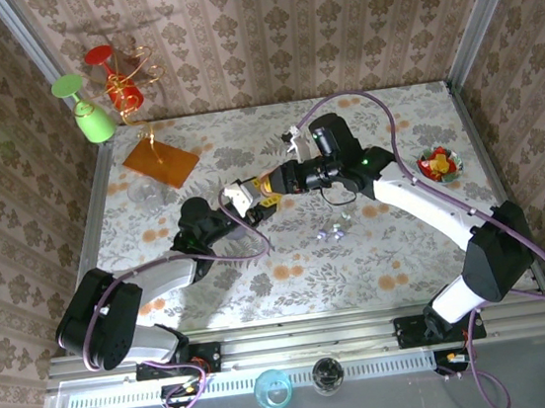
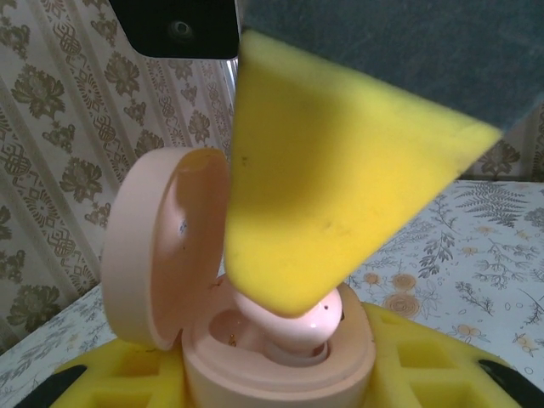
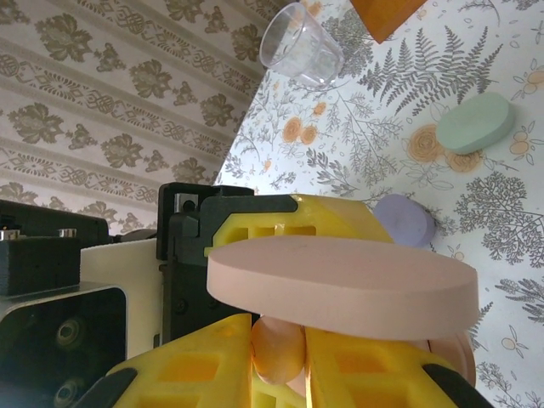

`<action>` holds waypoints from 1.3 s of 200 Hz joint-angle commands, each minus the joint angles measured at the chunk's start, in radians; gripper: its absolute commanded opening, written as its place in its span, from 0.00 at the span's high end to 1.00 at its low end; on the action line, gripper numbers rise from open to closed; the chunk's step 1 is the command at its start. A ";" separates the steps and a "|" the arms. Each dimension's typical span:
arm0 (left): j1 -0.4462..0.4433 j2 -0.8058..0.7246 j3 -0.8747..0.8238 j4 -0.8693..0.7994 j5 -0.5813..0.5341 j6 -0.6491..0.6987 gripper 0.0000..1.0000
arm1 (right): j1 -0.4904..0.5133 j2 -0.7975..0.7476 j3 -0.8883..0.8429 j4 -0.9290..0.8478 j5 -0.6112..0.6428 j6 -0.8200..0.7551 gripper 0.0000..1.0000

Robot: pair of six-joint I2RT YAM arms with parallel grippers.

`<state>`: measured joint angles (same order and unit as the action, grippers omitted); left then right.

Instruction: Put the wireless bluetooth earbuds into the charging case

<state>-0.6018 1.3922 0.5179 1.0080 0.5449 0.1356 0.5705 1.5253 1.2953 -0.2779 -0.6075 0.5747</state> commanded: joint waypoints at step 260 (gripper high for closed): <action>0.036 -0.094 -0.081 0.025 0.137 0.065 0.75 | -0.004 0.060 0.263 -0.232 0.013 -0.150 0.58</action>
<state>-0.5621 1.3258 0.4519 1.0103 0.6472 0.1772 0.5713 1.5146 1.4784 -0.4030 -0.5606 0.4618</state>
